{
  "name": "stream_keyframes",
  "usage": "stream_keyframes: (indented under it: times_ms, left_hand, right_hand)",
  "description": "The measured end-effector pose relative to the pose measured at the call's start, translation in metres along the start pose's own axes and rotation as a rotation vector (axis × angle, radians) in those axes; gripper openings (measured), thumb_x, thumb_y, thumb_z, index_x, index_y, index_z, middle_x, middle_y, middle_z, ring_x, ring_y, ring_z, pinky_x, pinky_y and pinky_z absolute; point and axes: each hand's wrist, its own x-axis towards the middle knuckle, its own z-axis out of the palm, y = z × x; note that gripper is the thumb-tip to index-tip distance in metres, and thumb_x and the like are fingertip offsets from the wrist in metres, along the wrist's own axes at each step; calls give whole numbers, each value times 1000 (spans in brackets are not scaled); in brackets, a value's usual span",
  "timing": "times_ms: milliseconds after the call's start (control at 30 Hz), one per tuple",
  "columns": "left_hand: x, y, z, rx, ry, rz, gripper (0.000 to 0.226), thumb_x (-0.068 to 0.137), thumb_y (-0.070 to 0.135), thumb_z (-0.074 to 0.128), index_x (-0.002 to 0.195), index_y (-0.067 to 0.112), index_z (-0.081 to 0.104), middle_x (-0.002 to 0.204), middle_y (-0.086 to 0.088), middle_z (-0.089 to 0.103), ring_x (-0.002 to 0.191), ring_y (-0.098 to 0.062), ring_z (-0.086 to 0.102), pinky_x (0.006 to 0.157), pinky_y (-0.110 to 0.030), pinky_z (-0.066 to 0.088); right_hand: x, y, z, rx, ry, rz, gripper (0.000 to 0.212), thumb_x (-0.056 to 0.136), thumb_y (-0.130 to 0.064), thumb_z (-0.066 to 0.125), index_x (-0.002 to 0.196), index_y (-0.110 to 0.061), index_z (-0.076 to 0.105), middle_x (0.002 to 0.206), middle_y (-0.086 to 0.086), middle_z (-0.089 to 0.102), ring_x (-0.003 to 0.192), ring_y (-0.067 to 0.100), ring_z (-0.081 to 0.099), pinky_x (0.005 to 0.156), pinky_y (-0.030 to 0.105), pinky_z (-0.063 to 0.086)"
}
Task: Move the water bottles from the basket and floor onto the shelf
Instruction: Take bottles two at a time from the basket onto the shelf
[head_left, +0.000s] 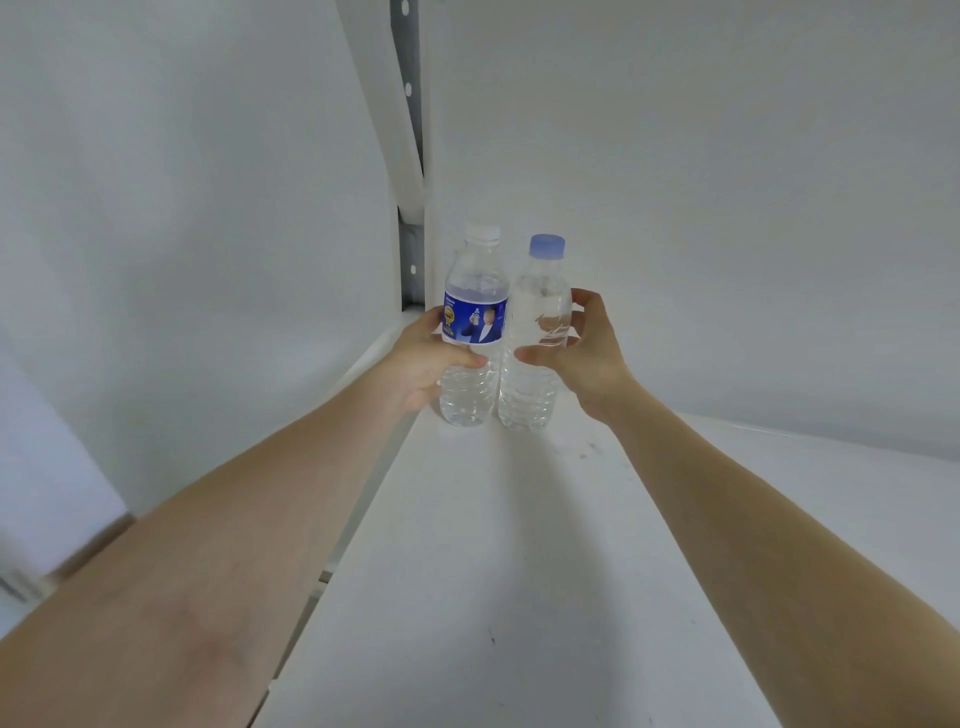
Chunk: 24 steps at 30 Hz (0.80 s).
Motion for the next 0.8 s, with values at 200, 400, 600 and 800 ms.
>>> stream_keyframes:
  times_ms: [200,400,600,800]
  left_hand:
    - [-4,-1,6,-12,-5,22,54,72,-20,68,106,21,61,104,-5,70,99,-28,67,83,-39,55]
    - [-1,-9,6,82,68,29,59,63,1,80,112,27,61,115,-5,69,110,-28,64,99,-52,49]
    - [-22,-14,10,311,283,101,69,68,25,75,133,29,56,129,-3,61,117,-22,58,98,-30,46]
    - [-76,-35,15,725,358,253,65,86,33,61,146,25,38,128,-10,56,119,-31,50,98,-43,45]
  right_hand:
    - [-2,1,0,2,3,-2,82,65,3,84,130,-18,38,125,9,54,105,23,62,81,36,56]
    - [-10,1,0,-95,-8,15,80,72,-13,84,135,-22,36,126,1,56,114,21,59,92,39,54]
    - [-42,-13,-11,-451,-3,-38,76,85,-33,72,147,-21,30,141,5,50,125,23,51,100,32,43]
    - [-100,-20,-24,-1121,22,-265,68,92,-43,53,150,-19,27,145,5,48,123,32,50,96,44,39]
